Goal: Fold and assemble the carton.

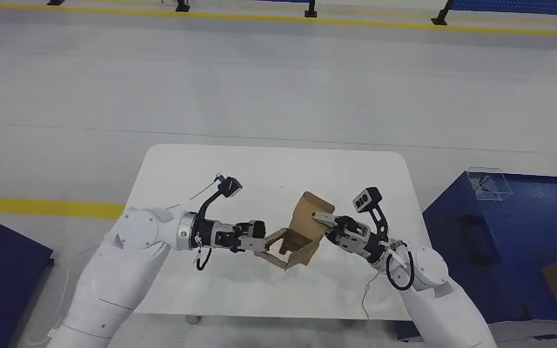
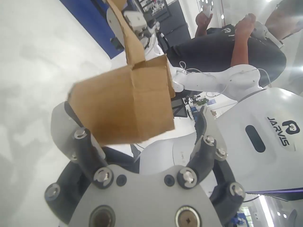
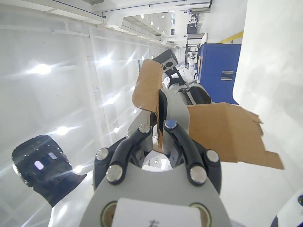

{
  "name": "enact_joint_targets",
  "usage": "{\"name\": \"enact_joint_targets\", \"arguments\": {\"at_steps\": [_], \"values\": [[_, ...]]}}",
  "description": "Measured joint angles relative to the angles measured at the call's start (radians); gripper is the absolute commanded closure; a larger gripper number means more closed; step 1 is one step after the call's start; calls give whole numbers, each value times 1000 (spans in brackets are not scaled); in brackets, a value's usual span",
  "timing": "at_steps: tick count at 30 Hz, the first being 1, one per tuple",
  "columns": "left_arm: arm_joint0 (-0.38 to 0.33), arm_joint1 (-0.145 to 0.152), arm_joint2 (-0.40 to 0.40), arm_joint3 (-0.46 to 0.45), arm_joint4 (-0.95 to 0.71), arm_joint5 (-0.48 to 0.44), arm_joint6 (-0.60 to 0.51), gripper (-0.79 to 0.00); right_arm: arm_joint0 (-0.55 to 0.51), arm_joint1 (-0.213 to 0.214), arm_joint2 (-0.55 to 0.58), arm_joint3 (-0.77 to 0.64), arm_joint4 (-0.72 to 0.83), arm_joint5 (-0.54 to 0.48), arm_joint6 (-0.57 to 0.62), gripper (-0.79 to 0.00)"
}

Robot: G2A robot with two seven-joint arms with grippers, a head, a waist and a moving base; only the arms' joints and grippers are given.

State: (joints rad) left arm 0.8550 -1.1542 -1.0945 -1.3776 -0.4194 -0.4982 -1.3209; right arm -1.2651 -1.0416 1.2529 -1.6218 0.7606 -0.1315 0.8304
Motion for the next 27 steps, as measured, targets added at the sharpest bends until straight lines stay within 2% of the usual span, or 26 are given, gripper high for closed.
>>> {"name": "enact_joint_targets", "arguments": {"at_steps": [15,18,23,27], "values": [[2,0,2,-4,6,3,5,-785,0,0,1,1,-4,-1,-1,0],[3,0,34,-72,28,10,-8,-785,-5,-7,-14,-2,28,9,-39,0],[-3,9,81,-161,137,-98,94,-785,4,-28,-69,9,72,-8,-128,0],[-11,10,116,-154,214,-180,178,-785,16,-42,-96,21,147,11,-154,0]]}}
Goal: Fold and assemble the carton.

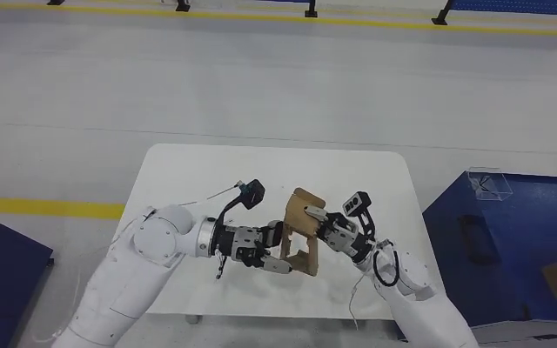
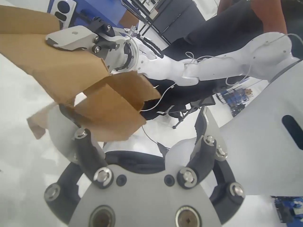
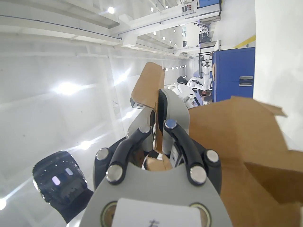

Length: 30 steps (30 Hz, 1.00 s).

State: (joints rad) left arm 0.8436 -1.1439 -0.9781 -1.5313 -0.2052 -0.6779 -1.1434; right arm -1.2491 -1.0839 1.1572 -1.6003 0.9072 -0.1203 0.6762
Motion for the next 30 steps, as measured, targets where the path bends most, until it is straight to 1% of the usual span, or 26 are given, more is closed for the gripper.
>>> {"name": "enact_joint_targets", "arguments": {"at_steps": [3,6,9,12,15,21,30], "values": [[-12,-6,29,13,39,-46,46,-785,14,-8,-8,13,30,6,-19,0],[-28,-12,49,38,65,-63,76,-785,21,-14,-6,24,68,17,-23,0],[-39,-17,59,56,91,-72,119,-785,30,-17,5,40,114,52,-4,0],[-43,-18,54,68,110,-74,151,-785,34,-17,8,44,116,60,1,0],[-42,-13,34,76,170,-57,183,-785,33,-17,8,43,116,59,0,0],[-21,-10,35,53,242,-30,214,-785,33,-22,28,23,127,41,-39,0],[-11,-14,74,-20,296,-18,231,-785,49,-43,35,39,225,11,-80,0]]}}
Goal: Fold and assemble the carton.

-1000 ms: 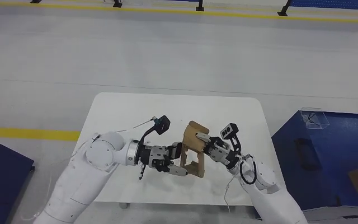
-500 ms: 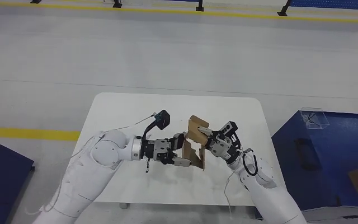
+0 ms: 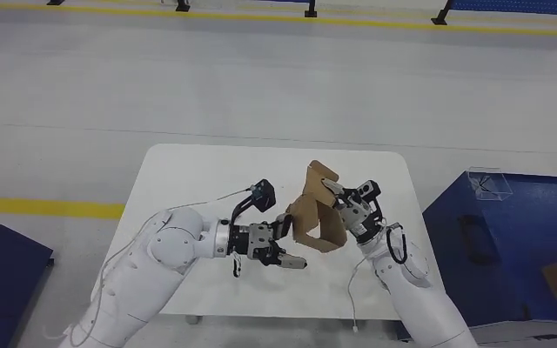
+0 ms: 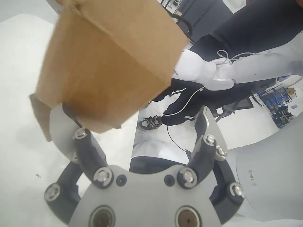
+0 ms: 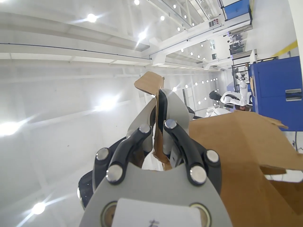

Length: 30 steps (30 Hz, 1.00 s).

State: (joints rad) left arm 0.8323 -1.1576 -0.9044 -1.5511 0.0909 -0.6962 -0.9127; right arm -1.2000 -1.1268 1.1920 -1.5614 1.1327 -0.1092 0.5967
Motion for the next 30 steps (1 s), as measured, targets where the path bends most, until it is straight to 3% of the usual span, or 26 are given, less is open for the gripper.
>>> {"name": "enact_joint_targets", "arguments": {"at_steps": [13,22,30], "values": [[-37,-13,55,8,39,-23,16,-785,0,-1,-1,-1,2,3,-1,0],[15,17,-41,-3,51,-106,45,-785,22,-11,65,20,198,125,-79,0],[25,24,-72,-9,73,-115,63,-785,26,-12,73,26,205,134,-84,0]]}}
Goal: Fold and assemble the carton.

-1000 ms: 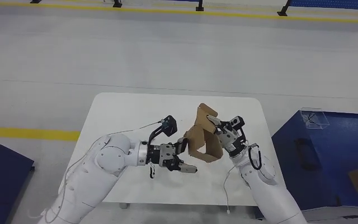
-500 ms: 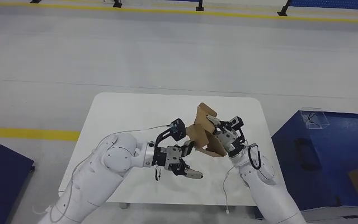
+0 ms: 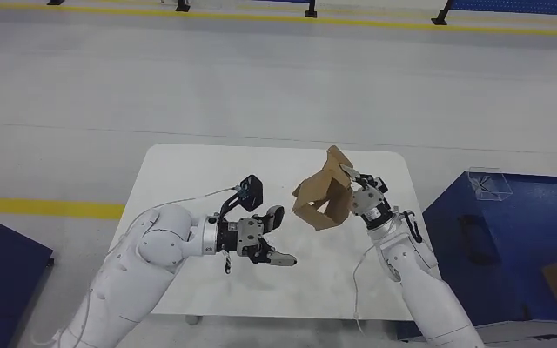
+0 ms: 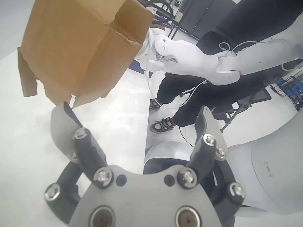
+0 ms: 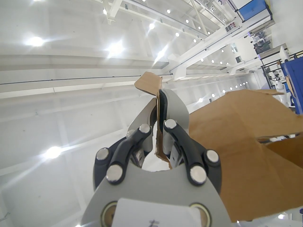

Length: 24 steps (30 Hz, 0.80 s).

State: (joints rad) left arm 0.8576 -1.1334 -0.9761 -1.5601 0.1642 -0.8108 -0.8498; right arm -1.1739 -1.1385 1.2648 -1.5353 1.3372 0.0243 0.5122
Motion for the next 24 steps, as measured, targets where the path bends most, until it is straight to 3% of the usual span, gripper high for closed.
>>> {"name": "enact_joint_targets", "arguments": {"at_steps": [4,7,10,14,18,20,24], "values": [[1,2,-13,-13,21,14,13,-785,-10,-5,-11,-8,28,21,-32,0],[27,5,-49,-86,182,21,96,-785,-14,-17,-19,-13,150,70,-84,0],[69,4,-85,-165,421,17,269,-785,-16,-29,-20,-1,309,134,-151,0],[128,-1,-96,-263,829,95,535,-785,-5,-40,-13,21,550,261,-287,0],[160,-1,-74,-276,1180,141,766,-785,2,-43,-13,30,643,318,-351,0],[158,-1,-75,-275,1227,138,775,-785,2,-43,-13,29,639,316,-348,0],[157,-1,-77,-276,1112,139,694,-785,1,-43,-13,29,638,315,-348,0]]}}
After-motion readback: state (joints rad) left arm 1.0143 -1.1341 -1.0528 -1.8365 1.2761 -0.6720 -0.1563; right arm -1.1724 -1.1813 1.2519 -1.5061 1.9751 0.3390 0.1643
